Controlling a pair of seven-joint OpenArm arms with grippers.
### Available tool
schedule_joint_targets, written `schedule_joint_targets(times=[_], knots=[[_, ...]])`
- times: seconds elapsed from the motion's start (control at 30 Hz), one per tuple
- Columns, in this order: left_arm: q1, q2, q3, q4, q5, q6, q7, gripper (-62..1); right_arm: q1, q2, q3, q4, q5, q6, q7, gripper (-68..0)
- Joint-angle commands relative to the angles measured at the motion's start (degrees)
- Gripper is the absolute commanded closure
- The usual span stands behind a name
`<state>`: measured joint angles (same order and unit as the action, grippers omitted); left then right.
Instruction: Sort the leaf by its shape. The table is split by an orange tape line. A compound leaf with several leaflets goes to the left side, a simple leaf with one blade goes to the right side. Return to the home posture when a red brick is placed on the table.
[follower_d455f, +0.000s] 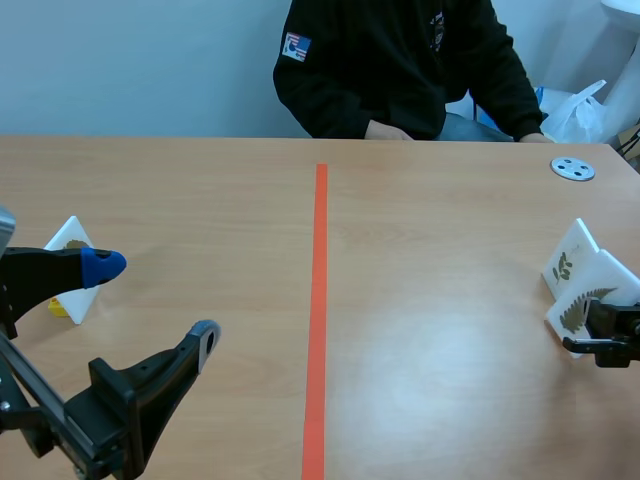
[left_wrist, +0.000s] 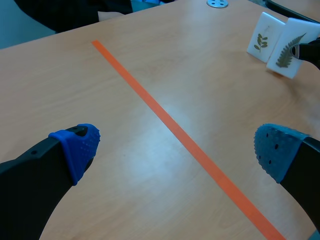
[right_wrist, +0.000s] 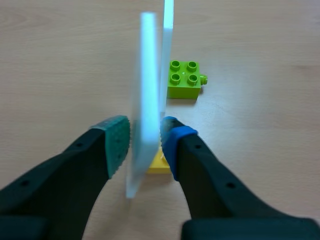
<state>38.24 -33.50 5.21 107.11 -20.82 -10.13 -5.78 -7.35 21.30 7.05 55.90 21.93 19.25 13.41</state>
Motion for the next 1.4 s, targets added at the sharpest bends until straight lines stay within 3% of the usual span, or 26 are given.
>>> schedule_joint_targets(times=[0.0, 0.27, 0.33, 0.53, 0.73, 0.83, 1.03, 1.2, 1.37], knots=[[-0.3, 0.0, -0.4, 0.6, -0.4, -0.1, -0.8, -62.3, 0.8, 0.9, 0.9, 0.5, 0.4, 0.0, 0.9, -26.2], [-0.3, 0.0, -0.4, 0.6, -0.4, -0.1, -0.8, -62.3, 0.8, 1.1, 0.9, 0.6, 0.4, 0.0, 6.4, -62.2], [-0.3, 0.0, -0.4, 0.6, -0.4, -0.1, -0.8, -62.3, 0.6, 1.1, 1.4, 1.3, 1.0, 0.2, 6.7, -67.9], [-0.3, 0.0, -0.4, 0.6, -0.4, -0.1, -0.8, -62.3, -2.6, 1.1, 5.7, 8.1, 1.1, 2.0, 3.8, -67.9], [-0.3, 0.0, -0.4, 0.6, -0.4, -0.1, -0.8, -62.3, -8.9, 1.4, 10.1, 19.3, 1.1, 3.4, -0.6, -67.9], [-0.3, 0.0, -0.4, 0.6, -0.4, -0.1, -0.8, -62.3, -12.4, 1.4, 11.5, 25.4, 1.0, 5.4, -1.9, -67.9], [-0.3, 0.0, -0.4, 0.6, -0.4, -0.1, -0.8, -62.3, -19.4, 1.4, 11.6, 37.2, 1.1, 11.7, -5.7, -67.9], [-0.3, 0.0, -0.4, 0.6, -0.4, -0.1, -0.8, -62.3, -23.0, 1.2, 11.4, 44.0, 2.1, 13.4, -7.5, -67.9], [-0.3, 0.0, -0.4, 0.6, -0.4, -0.1, -0.8, -62.3, -25.1, 1.2, 8.5, 48.7, 4.3, 13.4, -10.8, -67.9]])
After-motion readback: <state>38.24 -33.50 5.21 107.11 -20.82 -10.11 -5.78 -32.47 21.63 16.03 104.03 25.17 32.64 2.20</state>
